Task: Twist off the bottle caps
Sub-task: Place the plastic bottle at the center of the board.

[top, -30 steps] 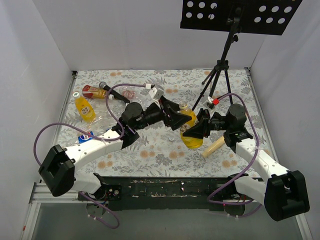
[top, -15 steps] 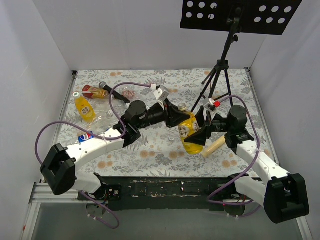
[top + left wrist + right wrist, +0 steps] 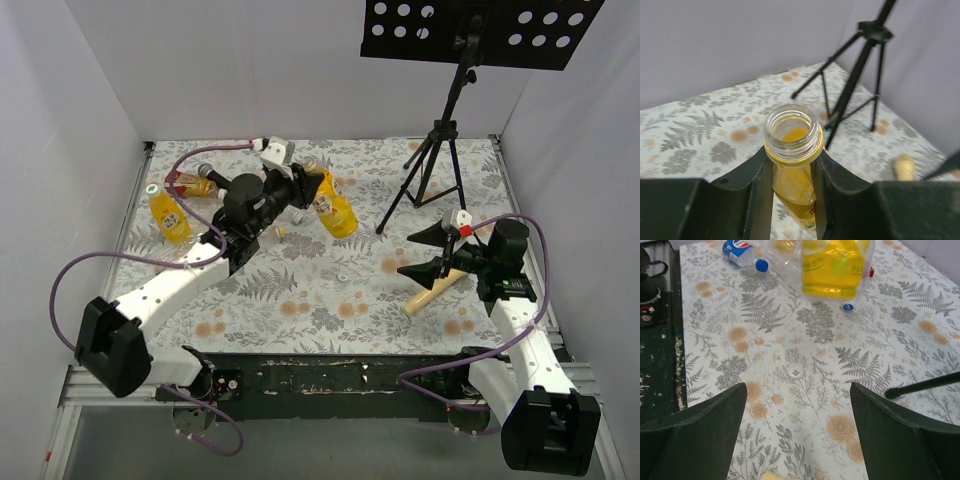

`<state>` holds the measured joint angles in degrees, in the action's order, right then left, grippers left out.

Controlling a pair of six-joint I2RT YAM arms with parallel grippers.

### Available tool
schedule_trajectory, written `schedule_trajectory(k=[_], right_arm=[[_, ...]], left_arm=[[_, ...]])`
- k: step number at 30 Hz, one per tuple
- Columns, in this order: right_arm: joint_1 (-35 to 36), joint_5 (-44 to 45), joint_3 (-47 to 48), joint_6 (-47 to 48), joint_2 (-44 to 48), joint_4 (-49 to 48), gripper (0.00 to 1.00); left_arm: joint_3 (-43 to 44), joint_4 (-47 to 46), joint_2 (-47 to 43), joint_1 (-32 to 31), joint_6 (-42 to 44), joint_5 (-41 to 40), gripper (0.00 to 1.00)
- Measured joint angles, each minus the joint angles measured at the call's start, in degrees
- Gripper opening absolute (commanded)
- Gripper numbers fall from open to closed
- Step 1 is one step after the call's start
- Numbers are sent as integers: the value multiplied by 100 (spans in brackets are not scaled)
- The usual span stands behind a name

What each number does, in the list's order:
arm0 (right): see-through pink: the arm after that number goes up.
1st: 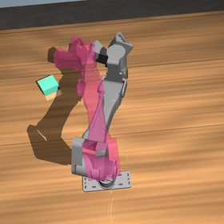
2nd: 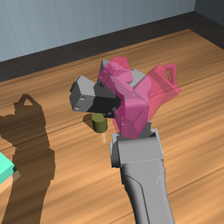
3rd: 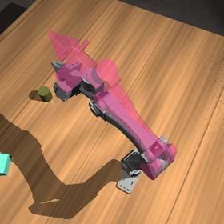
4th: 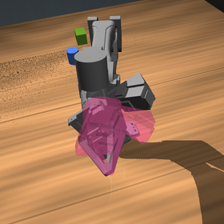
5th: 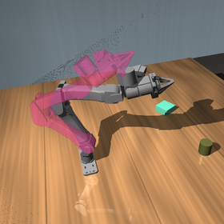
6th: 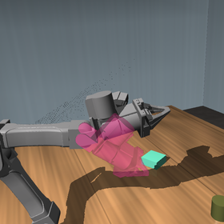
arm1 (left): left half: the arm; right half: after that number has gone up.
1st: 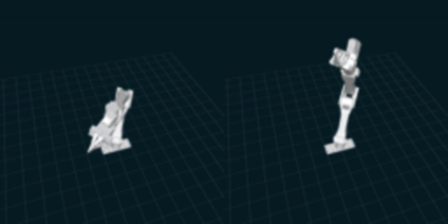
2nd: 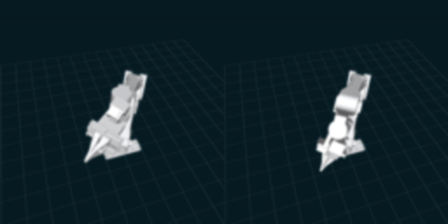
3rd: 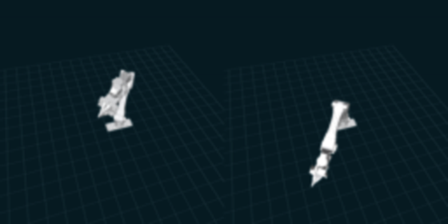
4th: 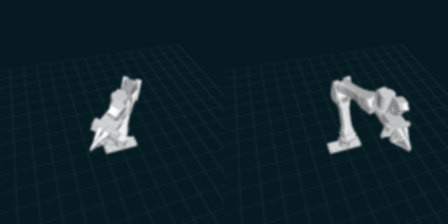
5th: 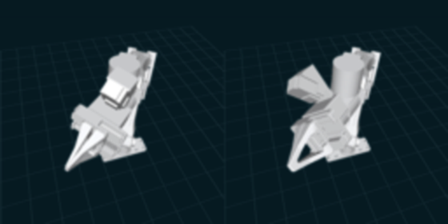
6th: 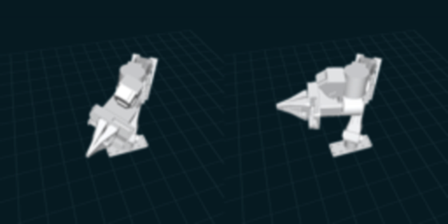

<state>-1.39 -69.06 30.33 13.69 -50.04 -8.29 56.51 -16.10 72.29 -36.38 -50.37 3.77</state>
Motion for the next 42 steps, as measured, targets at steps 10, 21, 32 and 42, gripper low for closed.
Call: schedule_trajectory(k=[10,21,32,42], right_arm=[[-308,-37,-118,1104,107,732,91],[-310,-81,-114,1674,63,1300,90],[-310,-146,-74,1884,-52,1561,90],[-315,-146,-74,1954,-66,1585,90]], left_arm=[[1912,-920,3224,111,1416,-1349,0],[3838,-1475,5490,151,2844,-1768,1],[4295,-1663,6022,173,3093,-1832,51],[4284,-1521,6022,179,2935,-1832,71]])
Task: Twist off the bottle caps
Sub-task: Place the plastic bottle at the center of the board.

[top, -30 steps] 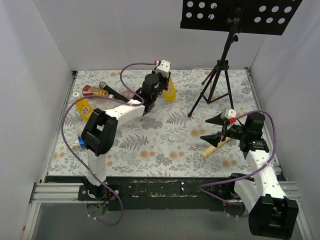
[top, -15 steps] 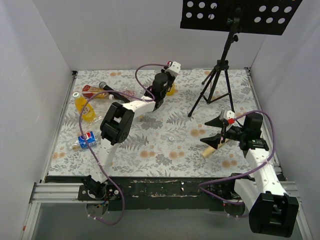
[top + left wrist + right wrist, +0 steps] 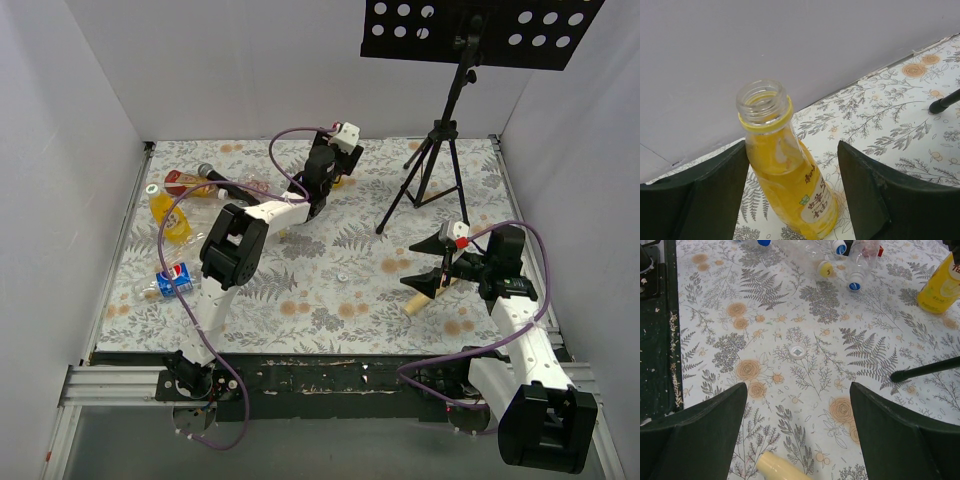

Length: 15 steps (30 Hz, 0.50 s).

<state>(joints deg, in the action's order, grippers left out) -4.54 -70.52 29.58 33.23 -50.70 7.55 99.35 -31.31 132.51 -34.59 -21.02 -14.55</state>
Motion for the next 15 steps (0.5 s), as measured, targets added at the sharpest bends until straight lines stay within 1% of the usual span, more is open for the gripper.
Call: schedule_trajectory(k=[10,15], right_arm=[[-52,-2,0,0,11,0,90],[-72,-2,0,0,13,0,90]], left_arm=[[-35,149,-35,11,-142,-85,75],[-146,212,-127,24,-223,-166,84]])
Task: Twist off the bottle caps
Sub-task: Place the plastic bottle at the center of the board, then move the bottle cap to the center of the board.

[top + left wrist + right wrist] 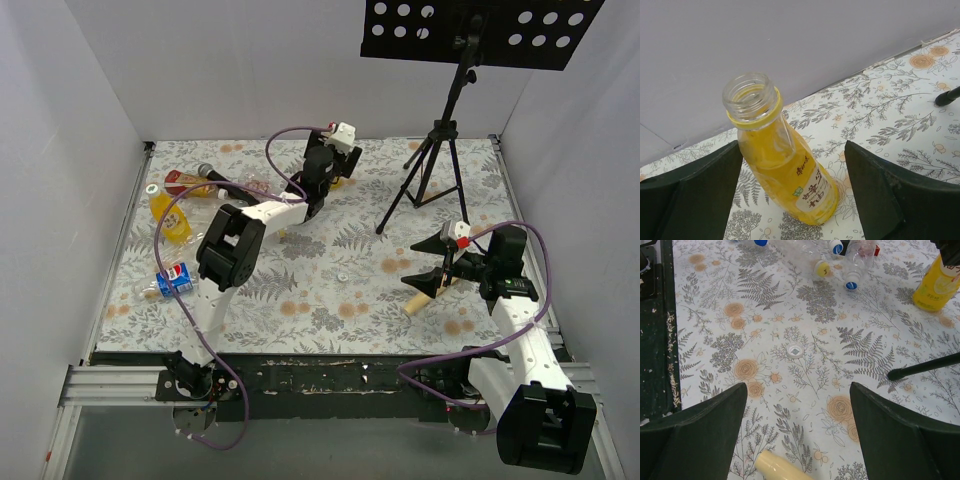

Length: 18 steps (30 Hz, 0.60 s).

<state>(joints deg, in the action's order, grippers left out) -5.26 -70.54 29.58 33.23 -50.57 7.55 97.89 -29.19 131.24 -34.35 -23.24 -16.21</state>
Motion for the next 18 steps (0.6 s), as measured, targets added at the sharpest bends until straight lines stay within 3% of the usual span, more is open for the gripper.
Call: schedule_trajectory(k=[7,18], right_arm=[[-42,-2,0,0,46,0,91],[-144,0,-2,22,155,-2,93]], left_arm=[[-219,339,-404,11,-278,-238,98],[-1257,1198,-2164,24,-960,-315,98]])
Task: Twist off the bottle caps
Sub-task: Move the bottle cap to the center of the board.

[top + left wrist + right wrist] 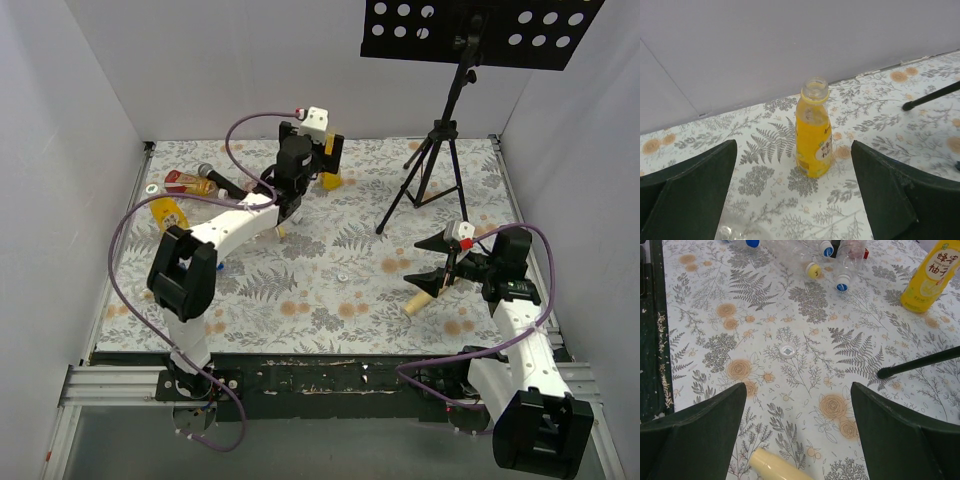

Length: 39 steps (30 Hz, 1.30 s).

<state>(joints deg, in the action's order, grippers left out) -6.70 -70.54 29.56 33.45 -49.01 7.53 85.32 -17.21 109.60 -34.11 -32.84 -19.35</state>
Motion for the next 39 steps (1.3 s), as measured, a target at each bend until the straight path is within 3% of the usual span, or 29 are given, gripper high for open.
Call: schedule_trajectory(k=[8,19,32,39], right_arm=[[-94,4,-17,20,94,-2,94],[-160,31,-57,50,98,-9,94],[-232,144,-127,120,103,-35,94],[-229,153,-127,153,103,-35,94]], left_arm=[[-1082,1143,-1808,96,-979,610,98],[-3067,1899,-4216,144,-2500,1480,98],[-4500,2177,-5372,153,-3794,3224,98],[-4909,2297,-5552,118,-4207,3936,98]])
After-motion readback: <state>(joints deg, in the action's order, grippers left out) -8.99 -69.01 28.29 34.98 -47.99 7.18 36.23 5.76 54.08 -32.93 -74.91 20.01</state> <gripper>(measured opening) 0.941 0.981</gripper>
